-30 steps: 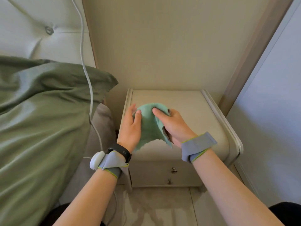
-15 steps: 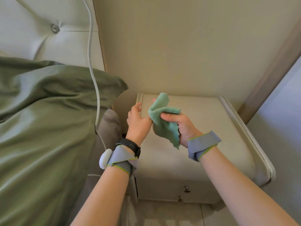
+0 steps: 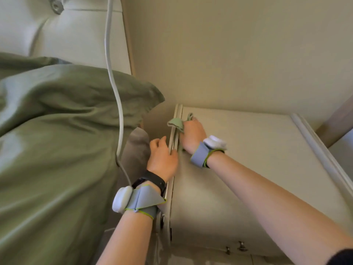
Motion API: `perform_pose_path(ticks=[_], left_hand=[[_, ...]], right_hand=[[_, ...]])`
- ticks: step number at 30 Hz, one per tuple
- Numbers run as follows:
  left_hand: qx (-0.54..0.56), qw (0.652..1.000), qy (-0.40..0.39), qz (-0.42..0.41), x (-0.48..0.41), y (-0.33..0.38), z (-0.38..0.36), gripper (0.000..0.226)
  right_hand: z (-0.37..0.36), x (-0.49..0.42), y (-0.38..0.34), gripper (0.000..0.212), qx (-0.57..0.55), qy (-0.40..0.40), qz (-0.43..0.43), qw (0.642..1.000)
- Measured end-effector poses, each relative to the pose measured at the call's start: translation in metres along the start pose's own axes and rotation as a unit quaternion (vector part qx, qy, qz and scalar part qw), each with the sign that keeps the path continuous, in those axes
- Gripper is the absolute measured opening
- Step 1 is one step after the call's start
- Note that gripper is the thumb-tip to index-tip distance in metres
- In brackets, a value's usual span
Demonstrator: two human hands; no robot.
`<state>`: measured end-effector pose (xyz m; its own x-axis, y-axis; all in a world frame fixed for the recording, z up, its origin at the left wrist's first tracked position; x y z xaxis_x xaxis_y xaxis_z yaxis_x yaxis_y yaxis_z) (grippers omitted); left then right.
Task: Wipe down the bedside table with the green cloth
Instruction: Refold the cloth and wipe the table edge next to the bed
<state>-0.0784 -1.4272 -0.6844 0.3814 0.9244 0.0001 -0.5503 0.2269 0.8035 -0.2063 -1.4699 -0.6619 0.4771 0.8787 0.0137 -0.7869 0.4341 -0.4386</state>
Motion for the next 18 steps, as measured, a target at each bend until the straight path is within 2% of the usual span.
perform_pose_path(ticks=[4, 7, 12, 15, 18], left_hand=[[-0.019, 0.998, -0.05, -0.014, 0.0, -0.012, -0.017, 0.044], [-0.03, 0.997, -0.062, -0.017, -0.002, -0.017, -0.02, 0.047], [-0.029, 0.997, -0.068, -0.011, -0.003, -0.022, -0.021, 0.048], [-0.028, 0.997, -0.066, -0.012, -0.004, -0.022, -0.022, 0.048], [-0.021, 0.998, -0.065, -0.013, -0.003, -0.023, -0.025, 0.048]], right_hand=[[0.014, -0.042, -0.004, 0.032, 0.022, 0.007, -0.034, 0.999], [0.02, -0.067, -0.004, 0.037, 0.014, -0.035, -0.079, 0.996], [0.01, -0.068, -0.008, 0.04, 0.081, -0.041, -0.051, 0.995], [0.0, -0.064, -0.014, 0.028, 0.126, -0.009, -0.016, 0.992], [0.007, -0.074, -0.01, 0.03, 0.112, -0.02, -0.05, 0.992]])
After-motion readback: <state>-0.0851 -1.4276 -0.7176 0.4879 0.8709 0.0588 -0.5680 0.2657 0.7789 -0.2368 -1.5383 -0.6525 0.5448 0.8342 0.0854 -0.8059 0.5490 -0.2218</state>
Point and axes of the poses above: each hand's wrist, its own x-axis away from the middle knuckle, its own z-axis out of the back of the hand, y = z × x, the point moved 10 cm from there along -x, towards the middle knuckle, and after that the axes turned 13 degrees about -z, right-handed, at the moved point
